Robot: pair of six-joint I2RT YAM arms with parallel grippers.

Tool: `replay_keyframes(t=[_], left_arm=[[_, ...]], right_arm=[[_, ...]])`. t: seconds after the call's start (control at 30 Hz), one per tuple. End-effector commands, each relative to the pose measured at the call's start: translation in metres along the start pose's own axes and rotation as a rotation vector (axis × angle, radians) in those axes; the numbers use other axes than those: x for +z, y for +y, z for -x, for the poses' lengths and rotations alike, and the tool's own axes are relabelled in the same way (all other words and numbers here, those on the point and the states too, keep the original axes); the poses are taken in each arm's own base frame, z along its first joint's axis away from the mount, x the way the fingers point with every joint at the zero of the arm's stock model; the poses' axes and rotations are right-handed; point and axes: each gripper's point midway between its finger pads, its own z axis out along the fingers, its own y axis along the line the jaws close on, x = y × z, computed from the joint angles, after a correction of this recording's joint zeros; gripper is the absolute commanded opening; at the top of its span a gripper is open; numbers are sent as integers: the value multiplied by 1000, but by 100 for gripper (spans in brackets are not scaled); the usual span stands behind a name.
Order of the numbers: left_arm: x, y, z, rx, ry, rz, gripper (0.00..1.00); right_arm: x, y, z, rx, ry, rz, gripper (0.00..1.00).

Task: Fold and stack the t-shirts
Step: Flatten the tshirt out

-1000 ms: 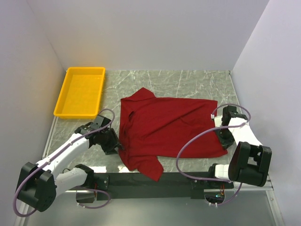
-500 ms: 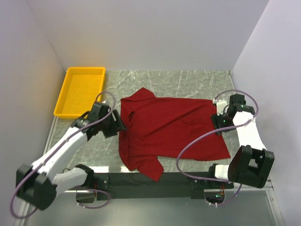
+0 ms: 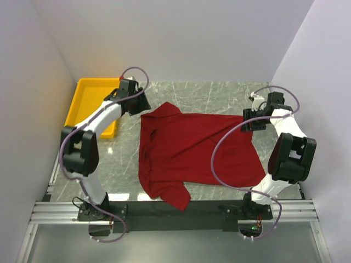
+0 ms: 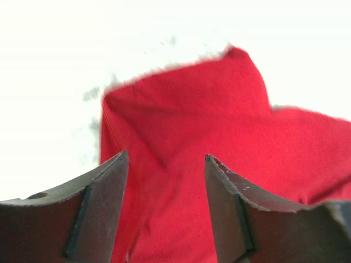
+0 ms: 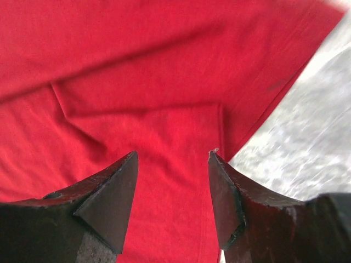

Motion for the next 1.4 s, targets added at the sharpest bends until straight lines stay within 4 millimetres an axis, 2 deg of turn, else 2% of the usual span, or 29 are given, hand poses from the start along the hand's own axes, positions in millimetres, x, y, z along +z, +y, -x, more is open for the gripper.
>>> replay_keyframes(t=[0.0, 0.03, 0.13, 0.2, 0.37, 0.4, 0.53, 0.7, 0.87, 0.93, 1.03, 1.1, 1.37], left_arm=[[18, -9, 22, 28, -5, -28, 62], [32, -2, 16, 28, 22, -2, 61], [51, 8, 18, 50, 38, 50, 60], [56, 12, 25, 68, 30, 72, 59], [74, 25, 23, 121, 61, 97, 59], [75, 23, 28, 143, 55, 94, 58], [84, 30, 24, 232, 84, 102, 58], [84, 36, 24, 421, 118, 85, 54], [80, 39, 28, 640, 84, 50, 54], [73, 32, 35, 701, 33, 26, 55], [72, 26, 31, 818, 0, -29, 56], [77, 25, 19, 890, 28, -74, 56], [88, 13, 20, 1004, 32, -143, 55]], right_arm=[[-9, -6, 44, 6, -128, -15, 61], [-10, -8, 48, 2, -136, -21, 61], [-6, -12, 53, 3, -136, -25, 61], [-1, -13, 52, 8, -124, -17, 61], [7, -17, 57, -3, -101, 8, 61], [8, -17, 56, -4, -91, 13, 61], [9, -18, 64, -12, -91, 30, 61], [9, -19, 67, -11, -85, 34, 61], [13, -18, 64, 0, -74, 44, 61], [13, -18, 64, 1, -73, 43, 61], [13, -18, 63, 0, -71, 44, 61], [13, -19, 62, 1, -66, 42, 61], [14, -19, 59, -3, -56, 38, 61]])
